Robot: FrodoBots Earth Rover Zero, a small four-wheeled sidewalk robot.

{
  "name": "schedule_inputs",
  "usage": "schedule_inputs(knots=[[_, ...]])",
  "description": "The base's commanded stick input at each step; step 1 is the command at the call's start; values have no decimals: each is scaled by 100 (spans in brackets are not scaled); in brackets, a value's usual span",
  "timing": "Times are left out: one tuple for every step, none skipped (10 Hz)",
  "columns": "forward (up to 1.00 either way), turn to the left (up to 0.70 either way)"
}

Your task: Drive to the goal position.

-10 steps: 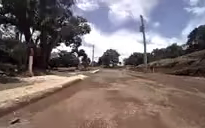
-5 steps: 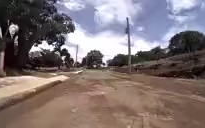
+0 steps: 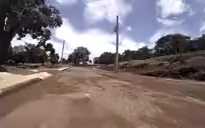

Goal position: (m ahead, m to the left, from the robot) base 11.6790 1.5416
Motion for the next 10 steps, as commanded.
schedule_inputs(knots=[[100, 0], [100, 0], [100, 0], [100, 0], [100, 0], [100, 0], [100, 0], [100, 0], [100, 0], [100, 0]])
